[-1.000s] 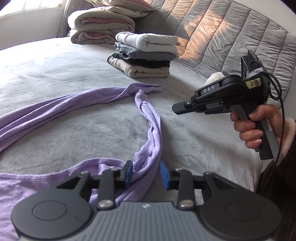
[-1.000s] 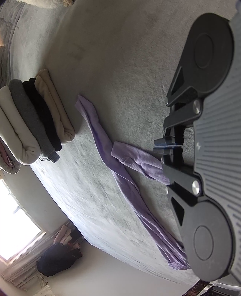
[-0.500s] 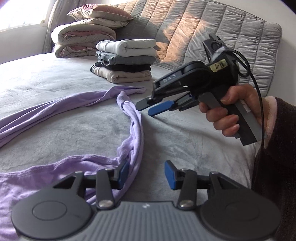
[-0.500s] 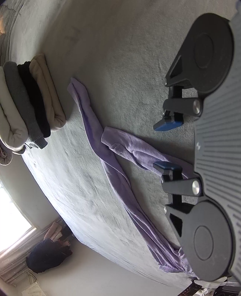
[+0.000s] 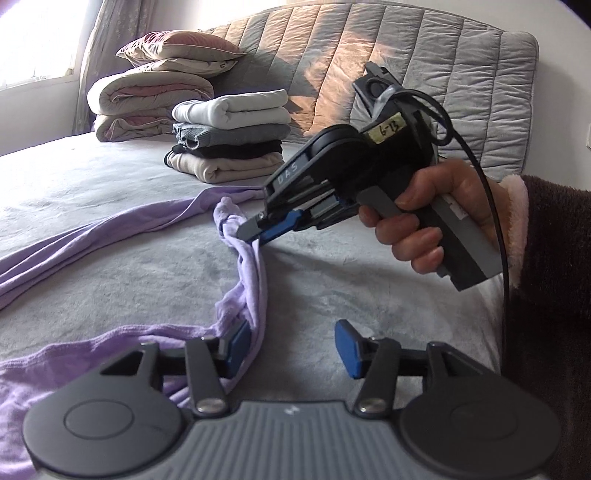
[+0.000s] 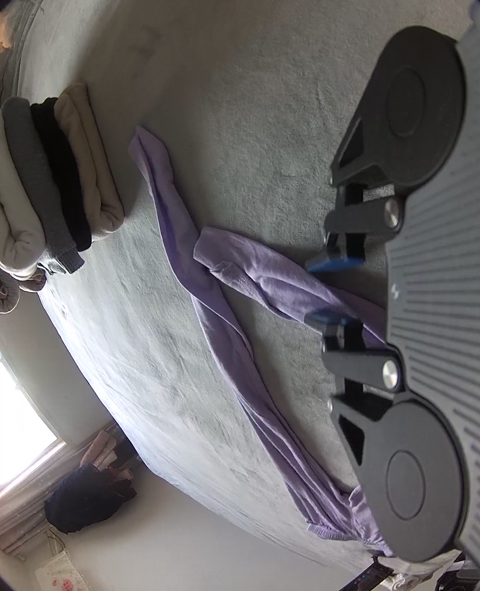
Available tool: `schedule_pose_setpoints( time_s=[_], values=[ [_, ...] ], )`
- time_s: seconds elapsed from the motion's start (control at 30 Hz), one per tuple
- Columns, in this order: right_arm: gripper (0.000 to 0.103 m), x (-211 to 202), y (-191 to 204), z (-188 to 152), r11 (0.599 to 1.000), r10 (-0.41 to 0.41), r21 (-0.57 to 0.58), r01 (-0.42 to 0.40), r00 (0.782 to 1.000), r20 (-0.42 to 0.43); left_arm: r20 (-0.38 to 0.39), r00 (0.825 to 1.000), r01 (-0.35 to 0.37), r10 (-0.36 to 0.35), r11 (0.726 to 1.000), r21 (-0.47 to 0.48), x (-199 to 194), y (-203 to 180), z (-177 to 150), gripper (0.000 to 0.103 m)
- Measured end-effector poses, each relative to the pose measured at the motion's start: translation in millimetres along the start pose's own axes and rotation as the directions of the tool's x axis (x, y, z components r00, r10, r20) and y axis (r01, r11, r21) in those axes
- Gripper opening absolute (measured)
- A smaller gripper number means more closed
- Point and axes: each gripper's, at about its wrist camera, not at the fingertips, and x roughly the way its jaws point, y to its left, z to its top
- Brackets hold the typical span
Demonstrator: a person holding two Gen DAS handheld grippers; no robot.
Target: Fold clothes
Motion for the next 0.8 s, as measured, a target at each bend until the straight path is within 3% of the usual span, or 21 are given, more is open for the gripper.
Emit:
schedule_pose_setpoints(
  time_s=[0.13, 0.2, 0.23, 0.33, 0.47, 0.63, 0.8],
  values=[
    [0.002, -15, 6, -4, 0.988, -0.150, -0.041, 0.151, 0.988, 0.039, 0.005, 0.999, 0.047, -0.047, 0.999, 0.024, 6, -7, 2, 0.054],
    [0.002, -25, 0, -7, 0.966, -0.254, -0.048, 0.255, 0.967, 0.027, -0.015, 0.998, 0.067, -0.066, 0.997, 0.049, 9, -12, 0, 0.071],
    [0.001, -28, -7, -8, 0.960, -0.276, -0.042, 0.277, 0.961, 0.008, -0.033, 0.996, 0.080, -0.078, 0.995, 0.053, 12, -12, -1, 0.086],
    [0.001, -33, -18, -11, 0.959, -0.283, -0.032, 0.282, 0.959, -0.020, -0.079, 0.992, 0.106, -0.101, 0.993, 0.057, 19, -14, -3, 0.101],
    [0.012, -40, -15, -12, 0.966, -0.259, -0.029, 0.258, 0.966, -0.021, -0.114, 0.991, 0.086, -0.074, 0.991, 0.100, 24, -22, -5, 0.103],
    [0.013, -52, 0, -15, 0.969, -0.243, -0.052, 0.242, 0.970, -0.005, -0.131, 0.991, 0.008, 0.020, 0.978, 0.210, 29, -40, -8, 0.103],
    [0.014, -56, 29, -6, 0.969, -0.222, -0.112, 0.222, 0.975, 0.017, -0.128, 0.990, -0.026, 0.052, 0.980, 0.196, 28, -36, -9, 0.103]
  ],
)
